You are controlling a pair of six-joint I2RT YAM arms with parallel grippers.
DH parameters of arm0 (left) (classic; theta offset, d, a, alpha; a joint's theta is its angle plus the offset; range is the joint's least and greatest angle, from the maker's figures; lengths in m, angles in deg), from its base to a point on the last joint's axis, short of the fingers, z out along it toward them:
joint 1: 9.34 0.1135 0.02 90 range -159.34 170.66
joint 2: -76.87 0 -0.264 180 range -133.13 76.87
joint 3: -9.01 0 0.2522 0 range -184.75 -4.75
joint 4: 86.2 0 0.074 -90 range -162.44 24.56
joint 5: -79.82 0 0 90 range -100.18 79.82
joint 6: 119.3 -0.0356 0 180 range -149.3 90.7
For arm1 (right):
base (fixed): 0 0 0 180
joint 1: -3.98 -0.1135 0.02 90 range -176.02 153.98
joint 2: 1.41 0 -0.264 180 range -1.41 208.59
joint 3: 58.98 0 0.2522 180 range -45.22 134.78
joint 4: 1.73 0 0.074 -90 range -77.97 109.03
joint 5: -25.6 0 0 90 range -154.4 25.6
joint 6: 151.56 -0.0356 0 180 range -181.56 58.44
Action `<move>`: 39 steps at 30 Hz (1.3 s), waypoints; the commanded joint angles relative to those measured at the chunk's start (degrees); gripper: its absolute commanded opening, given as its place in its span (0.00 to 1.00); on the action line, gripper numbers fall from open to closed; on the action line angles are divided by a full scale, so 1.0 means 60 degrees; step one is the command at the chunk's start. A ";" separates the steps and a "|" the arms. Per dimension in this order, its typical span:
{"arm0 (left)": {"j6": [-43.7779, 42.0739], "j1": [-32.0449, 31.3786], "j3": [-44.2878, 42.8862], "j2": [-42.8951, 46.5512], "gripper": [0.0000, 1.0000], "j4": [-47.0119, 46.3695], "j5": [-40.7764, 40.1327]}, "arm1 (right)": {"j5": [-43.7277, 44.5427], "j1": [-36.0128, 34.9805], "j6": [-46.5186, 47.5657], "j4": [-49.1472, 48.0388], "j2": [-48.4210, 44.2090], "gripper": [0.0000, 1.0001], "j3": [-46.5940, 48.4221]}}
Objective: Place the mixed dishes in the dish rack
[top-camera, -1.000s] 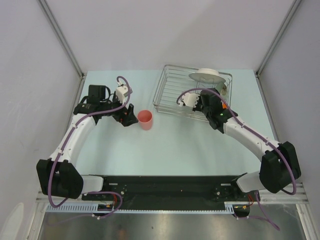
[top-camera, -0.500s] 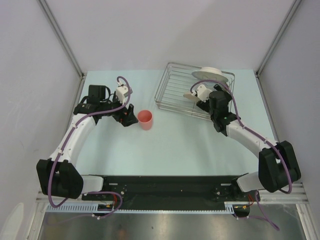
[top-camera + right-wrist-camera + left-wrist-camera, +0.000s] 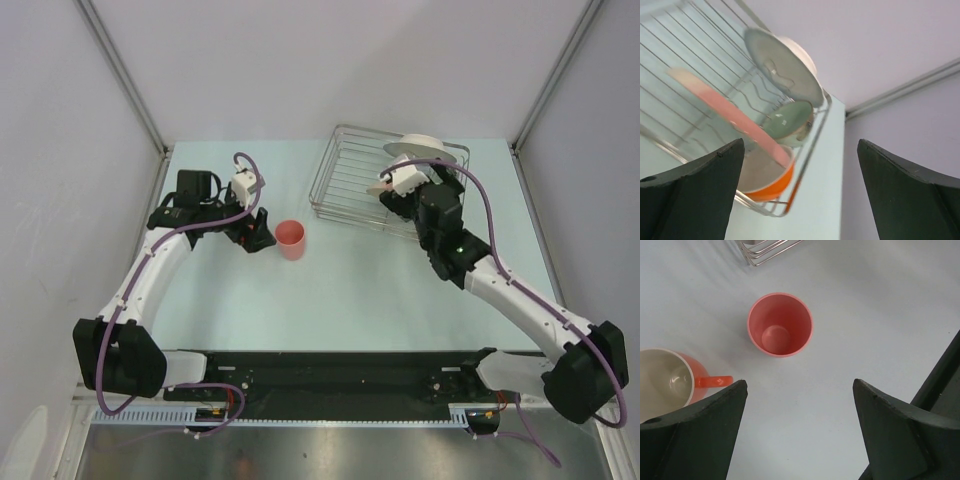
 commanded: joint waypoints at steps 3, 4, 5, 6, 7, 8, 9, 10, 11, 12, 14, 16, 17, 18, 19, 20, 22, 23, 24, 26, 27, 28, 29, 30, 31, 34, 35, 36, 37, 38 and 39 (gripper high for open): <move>0.0227 0.0113 -0.0033 0.0160 0.92 -0.0481 -0.0223 | -0.0049 -0.2071 -0.3927 0.1148 -0.0140 1.00 0.1406; 0.0227 0.0214 -0.0019 0.0116 0.92 -0.0481 -0.0253 | -0.0344 -0.2203 -0.4629 0.1571 0.0209 1.00 0.1756; 0.0256 0.0288 -0.0004 0.0087 0.92 -0.0510 -0.0238 | -0.0579 -0.2306 -0.5637 0.1764 0.0459 1.00 0.1948; 0.0257 0.0361 0.0011 0.0058 0.92 -0.0525 -0.0209 | -0.0958 -0.2365 -0.6155 0.2012 0.0752 1.00 0.2182; 0.0271 0.0449 -0.0004 -0.0015 0.92 -0.0554 -0.0253 | -0.1136 -0.2380 -0.6493 0.2653 0.1509 1.00 0.2532; 0.0286 0.0464 -0.0004 -0.0074 0.92 -0.0569 -0.0325 | -0.1225 -0.2366 -0.6932 0.2964 0.1879 1.00 0.3130; 0.0271 0.0450 -0.0018 -0.0132 0.92 -0.0612 -0.0355 | -0.1356 -0.2395 -0.7067 0.3272 0.2245 1.00 0.3426; 0.0315 0.0450 -0.0018 -0.0206 0.92 -0.0714 -0.0399 | -0.1444 -0.2424 -0.7126 0.3550 0.2466 1.00 0.3603; 0.0344 0.0450 -0.0062 -0.0395 0.91 -0.0773 -0.0544 | -0.1503 -0.2453 -0.7156 0.3481 0.2628 1.00 0.3619; 0.0374 0.0450 -0.0091 -0.0513 0.90 -0.0861 -0.0705 | -0.1504 -0.2526 -0.7214 0.3161 0.2601 1.00 0.3562; 0.0403 0.0493 -0.0208 -0.0849 0.89 -0.0964 -0.1275 | -0.1635 -0.2512 -0.7273 0.2895 0.2353 1.00 0.3314; 0.0505 0.0815 -0.0165 -0.0953 0.89 -0.1183 -0.1191 | -0.1621 -0.2527 -0.7186 0.2660 0.2176 0.99 0.3152; 0.0549 0.0932 -0.0092 -0.1026 0.89 -0.1271 -0.1190 | -0.1534 -0.2556 -0.7156 0.2616 0.2074 0.98 0.3078; 0.0637 0.1136 -0.0092 -0.1070 0.89 -0.1475 -0.1263 | -0.1432 -0.2570 -0.7069 0.2587 0.2044 0.90 0.2962; 0.0667 0.1138 -0.0092 -0.1114 0.88 -0.1564 -0.1365 | -0.1402 -0.2556 -0.7053 0.2601 0.2000 0.87 0.2931; 0.0710 0.1443 -0.0135 -0.1143 0.88 -0.1652 -0.1453 | -0.1329 -0.2570 -0.7053 0.2630 0.2014 0.83 0.2902; 0.0682 0.1548 -0.0238 -0.1377 0.88 -0.1682 -0.1775 | -0.1211 -0.2600 -0.7068 0.2674 0.1985 0.81 0.2814; 0.0652 0.1548 -0.0267 -0.1436 0.88 -0.1726 -0.1878 | -0.1167 -0.2643 -0.7068 0.2660 0.1971 0.81 0.2770; 0.0667 0.1548 -0.0282 -0.1567 0.88 -0.1799 -0.1937 | -0.1051 -0.2673 -0.7068 0.2616 0.1956 0.81 0.2726; 0.0711 0.1548 -0.0355 -0.1729 0.88 -0.1843 -0.1923 | -0.0977 -0.2789 -0.7068 0.2572 0.1956 0.80 0.2638; 0.0754 0.1548 -0.0384 -0.1904 0.88 -0.1887 -0.1952 | -0.0933 -0.2819 -0.7068 0.2601 0.1985 0.79 0.2624; 0.0769 0.1534 -0.0414 -0.2007 0.88 -0.1931 -0.1952 | -0.0918 -0.2849 -0.7068 0.2615 0.1985 0.78 0.2623; 0.0798 0.1519 -0.0457 -0.2110 0.87 -0.1960 -0.1967 | -0.0889 -0.2907 -0.7082 0.2645 0.2000 0.77 0.2623; 0.0857 0.1534 -0.0458 -0.2169 0.87 -0.2033 -0.1981 | -0.0860 -0.2922 -0.7083 0.2659 0.1985 0.75 0.2623; 0.0857 0.1519 -0.0472 -0.2343 0.88 -0.2048 -0.1952 | -0.0845 -0.2937 -0.7068 0.2688 0.1956 0.75 0.2609; 0.0960 0.1432 -0.0575 -0.2535 0.87 -0.2180 -0.1923 | -0.0772 -0.2981 -0.7053 0.2674 0.1897 0.74 0.2536; 0.0974 0.1402 -0.0662 -0.2637 0.87 -0.2180 -0.1952 | -0.0771 -0.2995 -0.7039 0.2645 0.1883 0.73 0.2492; 0.1003 0.1329 -0.0721 -0.2696 0.87 -0.2180 -0.1967 | -0.0771 -0.2981 -0.7024 0.2616 0.1854 0.73 0.2477; 0.1033 0.1300 -0.0780 -0.2740 0.87 -0.2209 -0.1952 | -0.0757 -0.2981 -0.7010 0.2630 0.1839 0.73 0.2448; 0.1048 0.1256 -0.0911 -0.2827 0.87 -0.2210 -0.1981 | -0.0757 -0.2995 -0.7024 0.2601 0.1853 0.73 0.2433; 0.1077 0.1255 -0.0970 -0.2872 0.87 -0.2224 -0.1996 | -0.0771 -0.2995 -0.7039 0.2644 0.1868 0.73 0.2419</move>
